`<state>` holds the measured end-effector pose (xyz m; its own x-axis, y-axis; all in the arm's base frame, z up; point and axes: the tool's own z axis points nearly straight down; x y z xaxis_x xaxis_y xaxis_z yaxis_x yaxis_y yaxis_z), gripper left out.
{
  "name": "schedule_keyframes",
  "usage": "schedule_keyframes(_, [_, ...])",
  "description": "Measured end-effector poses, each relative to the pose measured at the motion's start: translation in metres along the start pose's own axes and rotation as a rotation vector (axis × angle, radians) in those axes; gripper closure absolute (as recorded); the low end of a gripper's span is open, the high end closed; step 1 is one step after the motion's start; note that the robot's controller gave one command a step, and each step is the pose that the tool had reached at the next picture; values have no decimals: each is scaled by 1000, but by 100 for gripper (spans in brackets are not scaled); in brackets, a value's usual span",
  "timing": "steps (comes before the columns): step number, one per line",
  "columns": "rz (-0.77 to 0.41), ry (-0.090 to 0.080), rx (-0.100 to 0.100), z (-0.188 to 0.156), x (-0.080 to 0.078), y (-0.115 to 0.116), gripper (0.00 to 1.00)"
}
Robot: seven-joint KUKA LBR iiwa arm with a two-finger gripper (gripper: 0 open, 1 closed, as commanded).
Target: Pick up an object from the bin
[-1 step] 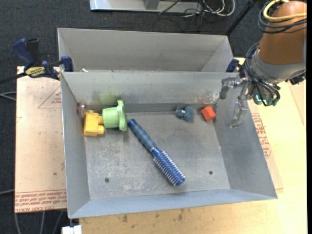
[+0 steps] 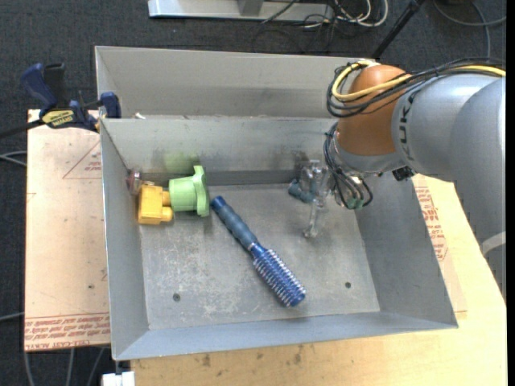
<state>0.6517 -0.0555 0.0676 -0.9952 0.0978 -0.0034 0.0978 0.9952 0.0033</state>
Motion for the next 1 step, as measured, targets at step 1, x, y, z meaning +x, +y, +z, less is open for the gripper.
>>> schedule_keyframes(1, [251,-3,1,-33,-2,30,0])
